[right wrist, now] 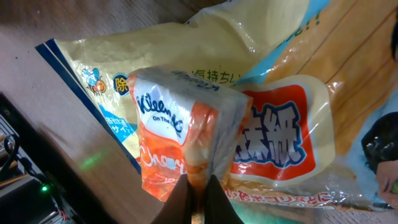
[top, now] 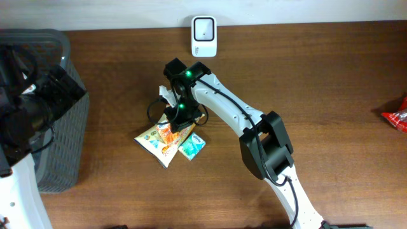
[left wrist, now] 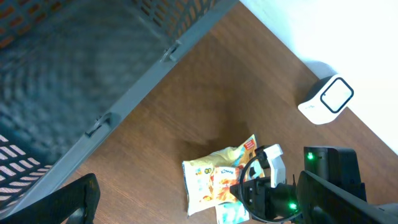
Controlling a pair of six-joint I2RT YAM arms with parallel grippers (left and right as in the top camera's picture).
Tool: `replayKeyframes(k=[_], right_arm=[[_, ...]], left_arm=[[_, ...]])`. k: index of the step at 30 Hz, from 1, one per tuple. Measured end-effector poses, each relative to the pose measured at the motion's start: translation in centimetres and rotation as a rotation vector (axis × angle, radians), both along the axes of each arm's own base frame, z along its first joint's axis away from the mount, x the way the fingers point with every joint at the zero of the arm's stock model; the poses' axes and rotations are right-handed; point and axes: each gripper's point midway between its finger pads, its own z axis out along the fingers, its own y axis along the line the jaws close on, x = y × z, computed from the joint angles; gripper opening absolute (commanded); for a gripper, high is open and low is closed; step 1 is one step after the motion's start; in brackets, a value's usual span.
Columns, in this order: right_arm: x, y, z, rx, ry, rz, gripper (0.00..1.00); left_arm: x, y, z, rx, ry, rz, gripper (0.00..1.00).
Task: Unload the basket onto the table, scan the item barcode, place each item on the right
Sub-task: 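Carry the orange box up to the white scanner with the right gripper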
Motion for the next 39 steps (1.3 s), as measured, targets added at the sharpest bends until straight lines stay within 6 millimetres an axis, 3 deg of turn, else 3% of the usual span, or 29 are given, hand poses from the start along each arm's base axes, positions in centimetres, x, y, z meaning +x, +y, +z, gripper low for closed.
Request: replayKeyframes(k=[7,13,17,21,24,28,31,37,39], right_arm=[[1.2,-1.3,0.4,-0.067,-0.036,-0.044,0.04],[6.1,-4.1,4.7,-0.137,-0.222,-0.117,0.04],[11.4,-6.7,8.0,-0.251,-0.488,-0.214,0.04],[18.2,-9.1,11.5,-0.386,-0.844,-0.348,0.04],[22.4,-9.6,15.1,-0.405,-1.076,-0.408,0.04],[25.7,-9.8,18.1,-0.378,-1.257,-0.463,0.04],[28.1,-11.2,18.3,-0.353,-1.318,-0.459,0.04],[32.3,-14.4,15.3,-0.278,-1.379,-0.355,0.04],[32.8,-15.3,14.1,-0.276,-1.383,-0.322,0.04]], left_arm=[[0.0,0.0,0.0,0.0,0.0,0.0,0.99],[0.0,0.0,0.0,0.0,0.0,0.0,0.99],[0.0,0.0,0.0,0.0,0.0,0.0,0.99],[0.0,0.0,0.0,0.0,0.0,0.0,0.99],[0.0,0.0,0.0,0.0,0.0,0.0,0.99],[0.0,0.0,0.0,0.0,0.0,0.0,0.99],[0.0,0.0,0.0,0.0,0.0,0.0,0.99],[0.0,0.0,0.0,0.0,0.0,0.0,0.99],[0.0,0.0,0.0,0.0,0.0,0.0,0.99]])
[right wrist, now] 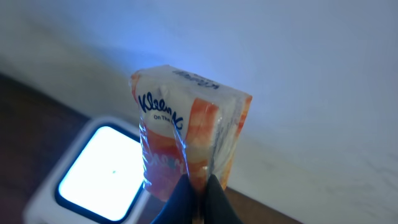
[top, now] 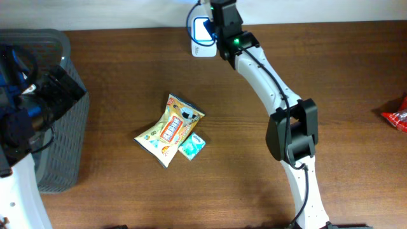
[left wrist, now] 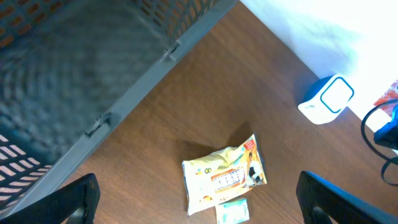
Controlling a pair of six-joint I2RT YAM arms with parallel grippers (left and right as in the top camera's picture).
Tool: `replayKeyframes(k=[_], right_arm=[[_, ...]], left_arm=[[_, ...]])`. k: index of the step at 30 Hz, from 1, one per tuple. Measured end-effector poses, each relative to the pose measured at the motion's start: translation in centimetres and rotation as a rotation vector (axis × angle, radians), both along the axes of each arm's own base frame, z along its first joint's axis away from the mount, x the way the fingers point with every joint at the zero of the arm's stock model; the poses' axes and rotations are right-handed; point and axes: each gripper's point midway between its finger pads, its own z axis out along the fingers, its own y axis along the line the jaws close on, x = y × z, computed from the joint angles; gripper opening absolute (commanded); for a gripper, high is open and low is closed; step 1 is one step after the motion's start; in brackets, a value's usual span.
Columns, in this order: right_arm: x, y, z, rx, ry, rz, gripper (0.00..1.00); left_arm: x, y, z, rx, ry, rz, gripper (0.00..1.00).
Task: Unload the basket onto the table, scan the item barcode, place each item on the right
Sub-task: 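Carry the orange box up to the white scanner with the right gripper, then carry the orange box right and drop it off the table edge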
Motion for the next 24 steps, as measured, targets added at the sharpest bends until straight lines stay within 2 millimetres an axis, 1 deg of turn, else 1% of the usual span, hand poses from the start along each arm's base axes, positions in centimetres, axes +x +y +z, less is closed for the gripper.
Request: replayKeyframes(k=[2,4,7,11,14,17,19,20,21,22,23,24], right_arm=[[0.1,0.2,-0.9,-0.001,0.004,0.037,0.04],[-0.2,1.0,-2.0,-0.003,0.024,0.082,0.04],[-0.7,2.1,-2.7,-0.001,0.041,0.122,0.04],[-0.7,2.6,-2.4,0.014,0.028,0.128,0.04],[-0.5,1.9,-2.3,0.061,0.031,0.075,0.04],[-0.3,-0.3,-2.4,0.117,0.062,-0.002,0.04],[-0.2,-3.0,-1.6,0.175,0.082,-0.072,0.04],[-0.2,-5.4,-0.6,0.206,0.088,-0.121,0.04],[-0.3,-6.9,0.1,0.224,0.092,-0.152,0.04],[-0.5,-9.4,1.3,0.25,0.095,-0.199,0.04],[-0.7,-11.3,2.2,0.27,0.096,-0.238,0.04],[-1.1,-13.9,3.2,0.294,0.098,-0.287,0.04]], left_arm=[[0.0,0.0,0.0,0.0,0.0,0.0,0.99],[0.0,0.0,0.0,0.0,0.0,0.0,0.99],[0.0,0.0,0.0,0.0,0.0,0.0,0.99],[0.0,0.0,0.0,0.0,0.0,0.0,0.99],[0.0,0.0,0.0,0.0,0.0,0.0,0.99],[0.0,0.0,0.0,0.0,0.0,0.0,0.99],[0.0,0.0,0.0,0.0,0.0,0.0,0.99],[0.0,0.0,0.0,0.0,0.0,0.0,0.99],[0.0,0.0,0.0,0.0,-0.001,0.0,0.99],[0.0,0.0,0.0,0.0,0.0,0.0,0.99],[0.0,0.0,0.0,0.0,0.0,0.0,0.99],[0.0,0.0,0.0,0.0,0.0,0.0,0.99]])
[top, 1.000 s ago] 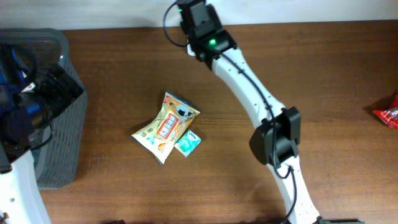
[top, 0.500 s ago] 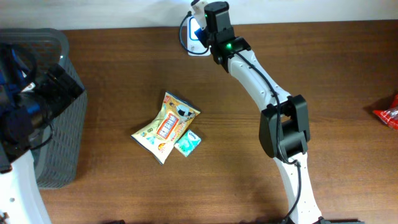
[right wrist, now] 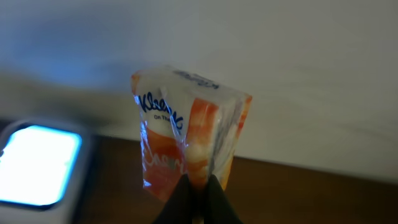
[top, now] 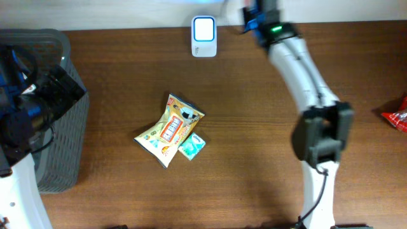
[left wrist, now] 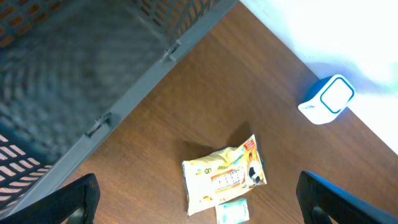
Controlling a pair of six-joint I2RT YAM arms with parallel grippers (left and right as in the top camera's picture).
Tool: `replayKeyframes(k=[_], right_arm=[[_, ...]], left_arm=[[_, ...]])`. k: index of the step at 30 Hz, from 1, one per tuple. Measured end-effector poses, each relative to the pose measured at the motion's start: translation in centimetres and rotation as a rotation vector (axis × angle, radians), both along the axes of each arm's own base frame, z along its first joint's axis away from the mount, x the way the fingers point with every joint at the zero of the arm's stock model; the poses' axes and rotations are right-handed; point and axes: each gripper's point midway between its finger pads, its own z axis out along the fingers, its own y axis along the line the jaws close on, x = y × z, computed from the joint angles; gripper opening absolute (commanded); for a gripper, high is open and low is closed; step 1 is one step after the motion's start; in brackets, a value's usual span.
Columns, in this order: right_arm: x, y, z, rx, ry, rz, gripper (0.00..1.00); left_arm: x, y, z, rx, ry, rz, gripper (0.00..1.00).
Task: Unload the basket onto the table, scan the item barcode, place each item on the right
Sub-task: 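Carry the orange box right and drop it off the table edge, then reach the right gripper back to the teal packet and grasp it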
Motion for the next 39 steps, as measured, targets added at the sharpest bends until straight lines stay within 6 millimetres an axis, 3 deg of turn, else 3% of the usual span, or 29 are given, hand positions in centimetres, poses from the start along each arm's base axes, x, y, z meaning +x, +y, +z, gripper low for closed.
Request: replayKeyframes(k=[2,5,9,14,18,20,26,27,28,29,30,35,39], right_arm=[[-1.2,-5.3,2.0,0.045,0.01,-0.108,0.04],[-3.4,-12.1,2.2,0.107,0.071,-0.263,0.04],[-7.2,-19.6,-1.0,0.186,0.216,-0.464,0.04],[-12.0,-27.9,-3.3,0.253,0.318,-0.675,0.04],[-16.0,-33.0,-5.4,0.287,0.388,-0.803,0.04],[-18.3,-35.4,-7.5,0.305,0.436,-0.868,0.04],[-22.1,-38.6,-11.7,0.338,0.504,-0.969,0.04],[-22.7,-39.2,-12.2,0.34,0.508,-0.993,0.09],[-23.3,-39.8,-12.6,0.34,0.51,-1.019,0.31],[-23.8,-40.4,-12.8,0.34,0.507,-1.039,0.69],[-24.1,-41.0,-12.9,0.342,0.503,-1.052,1.0],[-25.5,-43.0,-12.8,0.351,0.486,-1.094,0.99],[-25.5,-42.5,-13.0,0.361,0.5,-1.084,0.99]], left_arm=[[0.0,0.0,0.0,0.0,0.0,0.0,0.99],[0.0,0.0,0.0,0.0,0.0,0.0,0.99],[0.0,0.0,0.0,0.0,0.0,0.0,0.99],[0.0,0.0,0.0,0.0,0.0,0.0,0.99],[0.0,0.0,0.0,0.0,0.0,0.0,0.99],[0.0,0.0,0.0,0.0,0.0,0.0,0.99],[0.0,0.0,0.0,0.0,0.0,0.0,0.99],[0.0,0.0,0.0,0.0,0.0,0.0,0.99],[0.0,0.0,0.0,0.0,0.0,0.0,0.99],[0.0,0.0,0.0,0.0,0.0,0.0,0.99],[0.0,0.0,0.0,0.0,0.0,0.0,0.99],[0.0,0.0,0.0,0.0,0.0,0.0,0.99],[0.0,0.0,0.0,0.0,0.0,0.0,0.99]])
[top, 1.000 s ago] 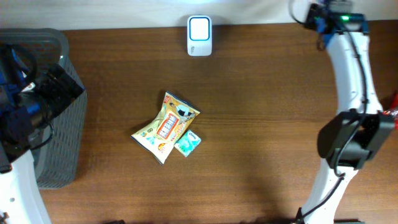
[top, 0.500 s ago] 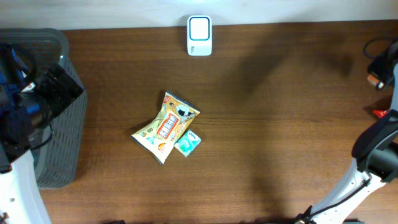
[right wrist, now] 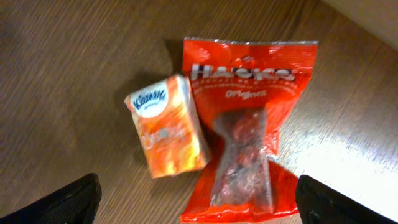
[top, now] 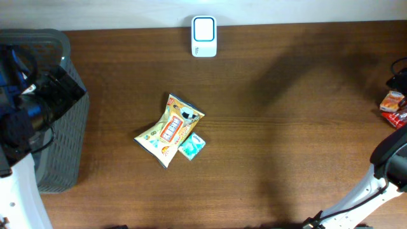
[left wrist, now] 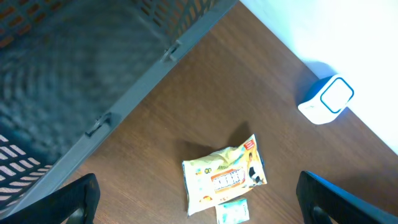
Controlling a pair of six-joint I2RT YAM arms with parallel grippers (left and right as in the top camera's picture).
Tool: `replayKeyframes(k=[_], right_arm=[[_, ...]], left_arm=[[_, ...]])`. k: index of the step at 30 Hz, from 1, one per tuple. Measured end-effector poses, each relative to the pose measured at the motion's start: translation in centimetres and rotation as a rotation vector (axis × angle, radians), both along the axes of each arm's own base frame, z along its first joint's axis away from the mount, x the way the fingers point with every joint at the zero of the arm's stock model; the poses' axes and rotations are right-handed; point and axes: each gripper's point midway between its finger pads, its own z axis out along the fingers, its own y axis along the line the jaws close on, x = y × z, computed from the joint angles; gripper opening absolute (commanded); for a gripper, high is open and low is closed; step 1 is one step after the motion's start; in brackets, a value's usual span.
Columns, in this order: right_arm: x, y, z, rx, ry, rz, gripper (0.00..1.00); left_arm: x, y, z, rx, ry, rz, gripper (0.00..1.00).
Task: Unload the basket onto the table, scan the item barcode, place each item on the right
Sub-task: 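Reach the right gripper back to the teal packet and grasp it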
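Note:
The orange Kleenex tissue pack (right wrist: 166, 124) lies flat on the table at the far right edge (top: 392, 100), touching a red candy bag (right wrist: 249, 130). My right gripper (right wrist: 199, 200) hangs above both, open and holding nothing. The white scanner (top: 204, 28) stands at the back edge of the table, also seen in the left wrist view (left wrist: 326, 99). My left gripper (left wrist: 198, 205) is open, high over the left part of the table, with nothing between its fingers.
A yellow snack bag (top: 169, 130) and a small teal pack (top: 191, 145) lie mid-table. A grey mesh basket (top: 60, 114) stands at the left edge under the left arm. The right arm's lower links (top: 389, 159) rise at the right edge.
The right gripper held the Kleenex pack in the air just right of the scanner. Now the pack lies at the far right beside the red bag, and the gripper is open above it.
The right gripper was shut on the Kleenex pack over the yellow snack bag mid-table. Then it held the pack above the lit scanner, then just right of it. Now the pack rests at the far right, let go. The left arm has not moved.

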Motion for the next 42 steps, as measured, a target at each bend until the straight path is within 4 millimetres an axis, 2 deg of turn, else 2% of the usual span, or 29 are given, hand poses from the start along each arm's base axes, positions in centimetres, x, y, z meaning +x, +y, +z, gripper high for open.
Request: replayKeyframes(k=[2,4,5,7,8,10,11,12,13,14,16,20,22,25,28,29,31,33,34,38,42], right_arm=[[0.8,0.6,0.2,0.009,-0.024,0.02,0.99],[2.1,1.4,1.6,0.012,-0.083,0.052,0.99],[2.9,2.1,3.0,0.015,-0.129,0.077,0.99],[4.7,4.9,8.0,0.036,-0.271,0.163,0.99],[5.5,7.3,11.8,0.052,-0.372,0.233,0.99],[6.4,12.0,17.8,0.092,-0.529,0.371,0.99],[6.5,12.8,18.8,0.101,-0.554,0.398,0.99],[6.7,18.2,23.2,0.159,-0.66,0.565,0.99],[6.3,21.5,24.3,0.22,-0.678,0.652,0.99],[5.9,24.9,24.6,0.288,-0.67,0.736,0.99],[4.5,31.6,22.9,0.45,-0.578,0.881,0.99],[0.9,42.7,15.9,0.731,-0.262,1.145,0.99],[-1.2,47.2,12.7,0.815,-0.116,1.25,0.99],[-3.7,52.2,9.3,0.874,0.018,1.363,0.99],[-6.2,56.1,5.9,0.861,0.119,1.466,0.99],[-6.7,56.7,5.1,0.846,0.141,1.486,0.97],[-7.5,57.6,3.0,0.77,0.192,1.539,0.81],[-7.5,58.4,1.1,0.676,0.211,1.586,0.7],[-7.5,59.3,0.0,0.606,0.207,1.64,0.68],[-7.2,63.2,-2.5,0.482,0.11,1.774,0.66],[-7.0,66.9,-4.5,0.42,-0.044,1.853,0.54]], left_arm=[[0.0,0.0,0.0,0.0,0.0,0.0,0.99],[0.0,0.0,0.0,0.0,0.0,0.0,0.99],[0.0,0.0,0.0,0.0,0.0,0.0,0.99],[0.0,0.0,0.0,0.0,0.0,0.0,0.99],[0.0,0.0,0.0,0.0,0.0,0.0,0.99],[0.0,0.0,0.0,0.0,0.0,0.0,0.99],[0.0,0.0,0.0,0.0,0.0,0.0,0.99],[0.0,0.0,0.0,0.0,0.0,0.0,0.99],[0.0,0.0,0.0,0.0,0.0,0.0,0.99],[0.0,0.0,0.0,0.0,0.0,0.0,0.99],[0.0,0.0,0.0,0.0,0.0,0.0,0.99],[0.0,0.0,0.0,-0.001,0.0,0.0,0.99],[0.0,0.0,0.0,0.0,0.0,0.0,0.99],[0.0,0.0,0.0,0.0,0.0,0.0,0.99],[0.0,0.0,0.0,0.0,0.0,0.0,0.99],[0.0,0.0,0.0,0.0,0.0,0.0,0.99],[0.0,0.0,0.0,0.0,0.0,0.001,0.99],[0.0,0.0,0.0,0.0,0.0,0.0,0.99],[0.0,0.0,0.0,0.0,0.0,0.0,0.99],[0.0,0.0,0.0,0.0,0.0,0.0,0.99],[0.0,0.0,0.0,0.0,0.0,0.0,0.99]])
